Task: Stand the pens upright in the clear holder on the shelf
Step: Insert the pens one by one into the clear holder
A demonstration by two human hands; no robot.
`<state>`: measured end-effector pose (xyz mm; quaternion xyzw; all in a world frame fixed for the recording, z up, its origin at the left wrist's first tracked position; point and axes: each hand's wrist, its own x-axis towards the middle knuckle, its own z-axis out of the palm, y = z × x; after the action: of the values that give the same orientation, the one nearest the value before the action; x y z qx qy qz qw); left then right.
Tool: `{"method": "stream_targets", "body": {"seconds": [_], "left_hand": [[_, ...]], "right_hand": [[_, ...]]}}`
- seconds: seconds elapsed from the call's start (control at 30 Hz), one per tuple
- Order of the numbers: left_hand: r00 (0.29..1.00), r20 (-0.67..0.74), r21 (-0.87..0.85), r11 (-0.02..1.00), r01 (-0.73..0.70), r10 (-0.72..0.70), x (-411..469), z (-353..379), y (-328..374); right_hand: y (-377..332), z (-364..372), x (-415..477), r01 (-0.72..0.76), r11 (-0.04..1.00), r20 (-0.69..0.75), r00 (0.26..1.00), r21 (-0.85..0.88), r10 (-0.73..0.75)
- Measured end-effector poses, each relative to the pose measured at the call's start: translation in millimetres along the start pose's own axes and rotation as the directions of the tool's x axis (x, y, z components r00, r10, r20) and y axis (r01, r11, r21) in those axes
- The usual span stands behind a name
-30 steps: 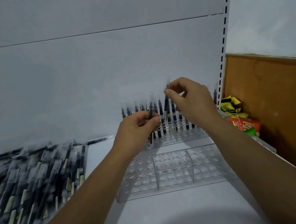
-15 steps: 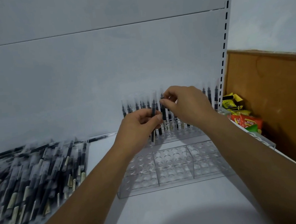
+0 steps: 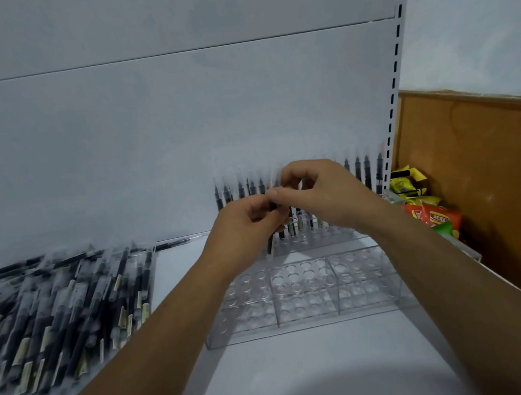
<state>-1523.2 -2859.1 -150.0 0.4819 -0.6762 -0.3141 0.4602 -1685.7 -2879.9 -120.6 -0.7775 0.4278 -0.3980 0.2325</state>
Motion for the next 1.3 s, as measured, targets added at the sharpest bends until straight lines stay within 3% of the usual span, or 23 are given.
{"method": "stream_targets", "body": {"seconds": [0.13,0.27,0.37,0.43,0.57,0.73,0.87,1.3], "left_hand": [[0.999,-0.010,0.140,0.989,-0.045,0.047,0,2,1],[0.993,0.041,0.384,0.915,-0.119,0.112,-2,-1,18],[0.991,0.124,0.607,0.786,-0.118,0.053,-9,-13,24],[0.987,0.159,0.703,0.703,-0.107,-0.008,-19,-22,15],[0.978,0.189,0.686,0.724,-0.064,-0.093,-32,-28,-2],[0.978,0.189,0.712,0.699,-0.072,-0.092,-30,-26,-7],[0.977,0.195,0.712,0.698,-0.081,-0.086,-28,-27,-9],[0.975,0.202,0.709,0.700,-0.084,-0.088,-29,-27,-6]], "right_hand": [[0,1,0,0.004,0.992,-0.103,0.995,0.128,0.010],[0,-5,2,0.069,0.961,-0.367,0.929,0.268,0.036],[4,-7,3,0.091,0.985,-0.551,0.834,0.147,0.005],[8,-7,4,0.076,0.996,-0.590,0.807,0.056,-0.028],[15,-5,6,0.008,0.994,-0.546,0.835,-0.107,-0.066],[24,3,10,-0.057,0.942,-0.303,0.952,-0.329,-0.048],[20,3,17,-0.101,0.899,-0.252,0.968,-0.427,-0.011],[18,2,15,-0.225,0.871,-0.165,0.972,-0.438,0.168]]}}
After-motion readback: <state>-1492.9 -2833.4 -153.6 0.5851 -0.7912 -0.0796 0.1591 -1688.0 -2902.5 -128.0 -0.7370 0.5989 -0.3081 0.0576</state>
